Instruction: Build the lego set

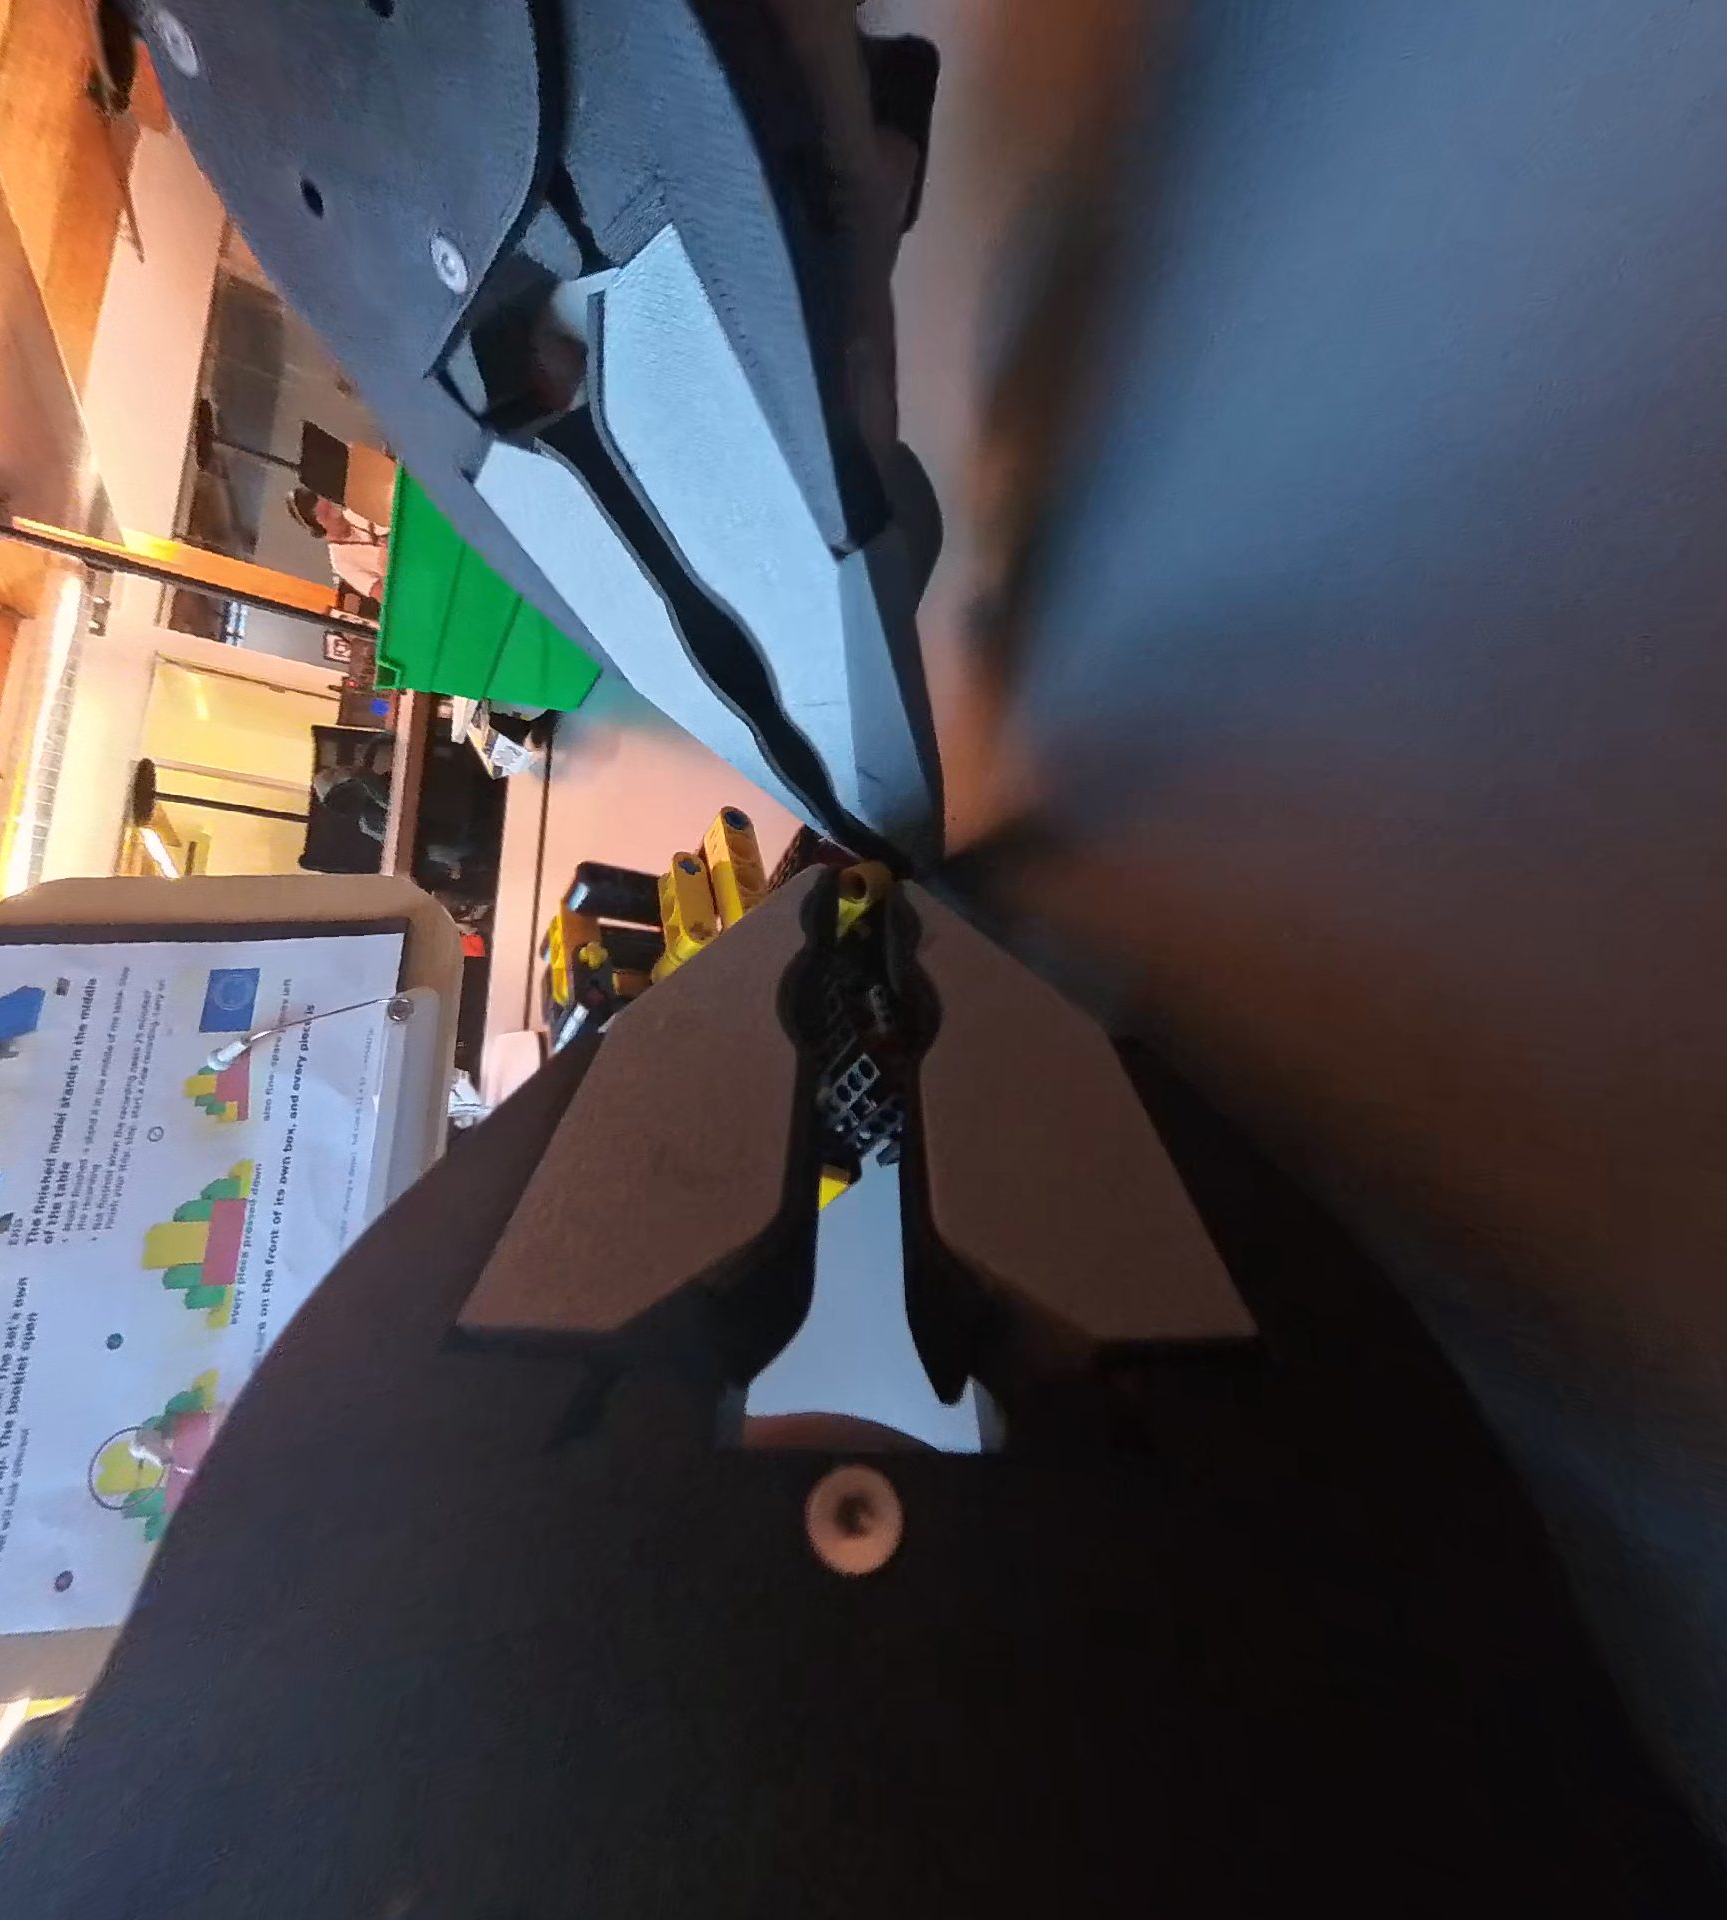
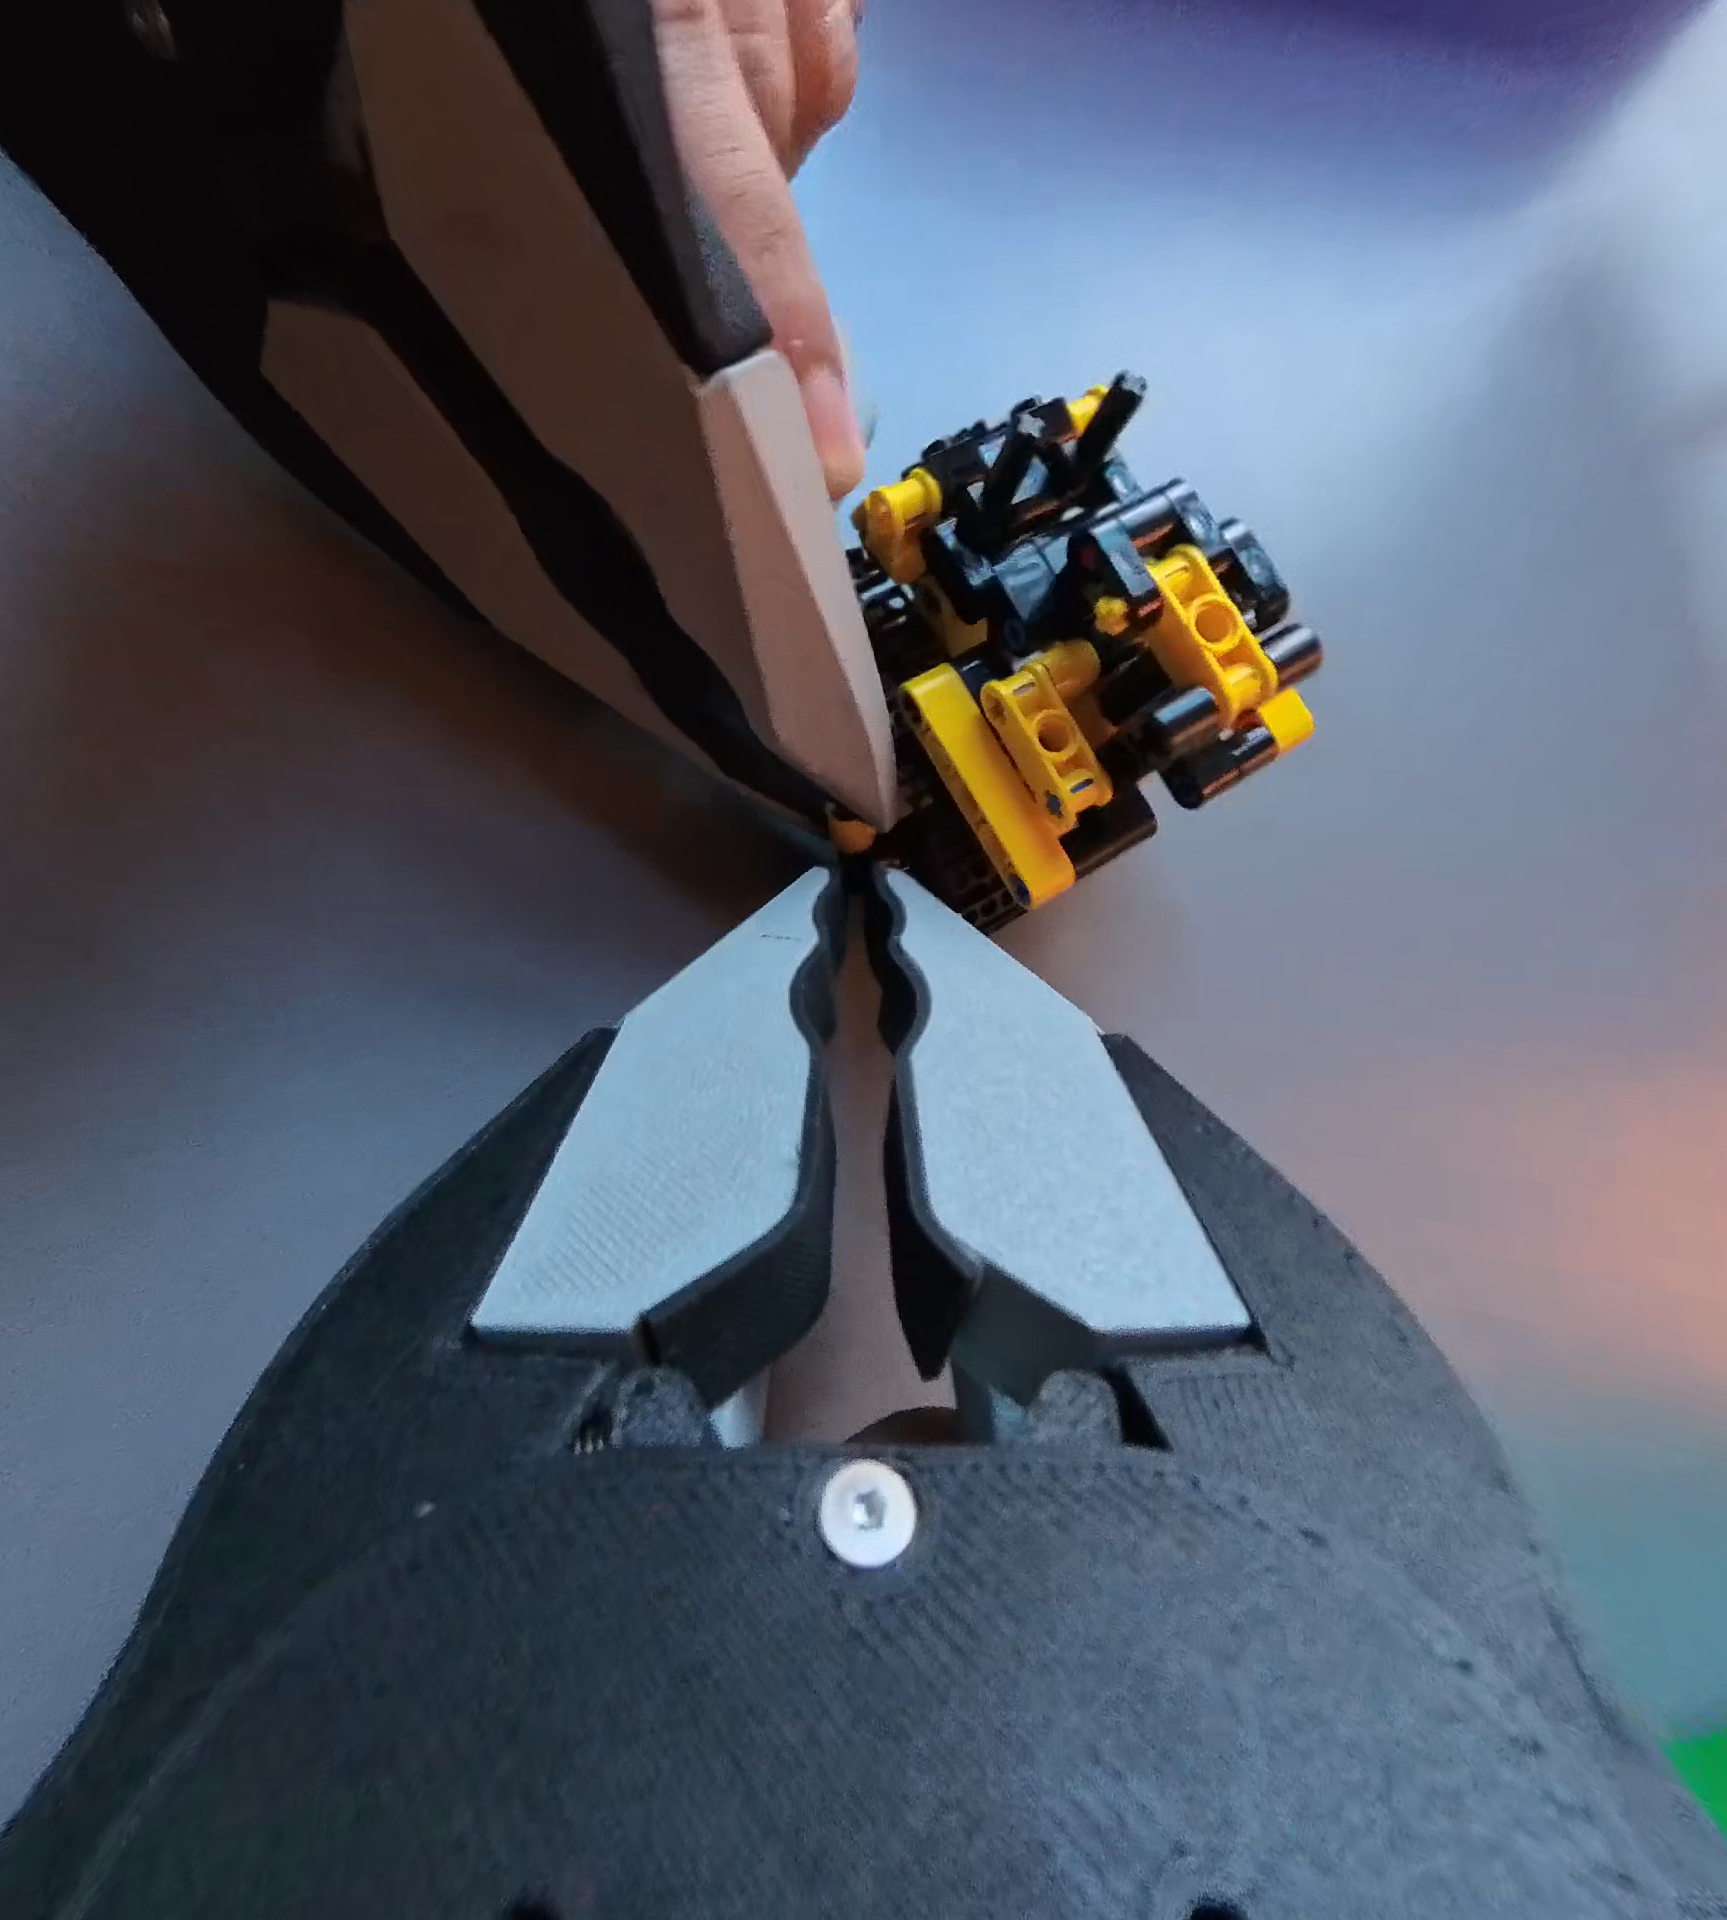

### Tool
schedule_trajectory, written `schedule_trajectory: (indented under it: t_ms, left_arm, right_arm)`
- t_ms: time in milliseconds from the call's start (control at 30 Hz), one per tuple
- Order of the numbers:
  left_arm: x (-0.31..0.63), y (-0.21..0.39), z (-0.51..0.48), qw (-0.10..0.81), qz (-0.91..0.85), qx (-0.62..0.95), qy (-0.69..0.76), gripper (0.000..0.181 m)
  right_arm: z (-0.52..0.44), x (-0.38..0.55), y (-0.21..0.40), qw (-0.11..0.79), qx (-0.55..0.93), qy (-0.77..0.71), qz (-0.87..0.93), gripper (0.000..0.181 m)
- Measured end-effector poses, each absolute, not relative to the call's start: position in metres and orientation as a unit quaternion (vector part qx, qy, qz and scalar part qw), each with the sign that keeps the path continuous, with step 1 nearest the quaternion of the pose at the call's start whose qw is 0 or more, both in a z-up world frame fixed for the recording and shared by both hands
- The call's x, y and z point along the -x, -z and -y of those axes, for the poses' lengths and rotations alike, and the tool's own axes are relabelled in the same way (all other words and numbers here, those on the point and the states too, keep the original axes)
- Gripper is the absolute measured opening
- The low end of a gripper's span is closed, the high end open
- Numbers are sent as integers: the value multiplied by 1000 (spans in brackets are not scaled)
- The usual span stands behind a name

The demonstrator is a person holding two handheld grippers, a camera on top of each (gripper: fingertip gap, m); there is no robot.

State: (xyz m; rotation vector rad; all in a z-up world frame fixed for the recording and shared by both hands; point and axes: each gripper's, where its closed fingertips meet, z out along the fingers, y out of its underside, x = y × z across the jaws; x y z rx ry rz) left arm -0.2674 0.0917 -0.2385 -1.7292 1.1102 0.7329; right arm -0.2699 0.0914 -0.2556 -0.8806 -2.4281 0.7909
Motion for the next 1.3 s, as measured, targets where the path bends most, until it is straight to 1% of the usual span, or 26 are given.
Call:
schedule_trajectory:
  t_ms: [33,133,167,200,300,433,633,900,967,1100,1300]
  left_arm:
    - [267,238,-92,461,-454,699,-304,5]
    - [265,237,-92,472,-450,699,-294,5]
    - [264,233,-92,480,-443,700,-287,5]
    - [265,229,-91,489,-436,701,-281,5]
    - [265,227,-88,498,-430,708,-256,5]
    - [263,225,-88,511,-418,713,-235,6]
    - [262,217,-86,528,-410,710,-222,5]
    - [258,213,-85,544,-401,711,-193,5]
    - [257,212,-84,545,-403,711,-190,5]
    - [260,218,-85,527,-411,713,-212,5]
    - [257,235,-85,486,-450,710,-239,5]
  right_arm:
    - [-91,270,256,201,332,-301,871,1]
    - [-87,266,252,97,391,-402,822,2]
    - [-88,264,248,77,393,-424,813,1]
    - [-89,264,242,83,380,-438,810,1]
    - [-84,266,223,147,325,-470,808,0]
    - [-81,265,233,176,295,-428,836,3]
    - [-79,265,229,175,288,-444,830,2]
    - [-71,262,223,147,289,-473,819,4]
    - [-71,262,224,142,292,-473,819,2]
    - [-72,265,232,141,306,-451,826,1]
    - [-74,262,252,140,304,-380,862,2]
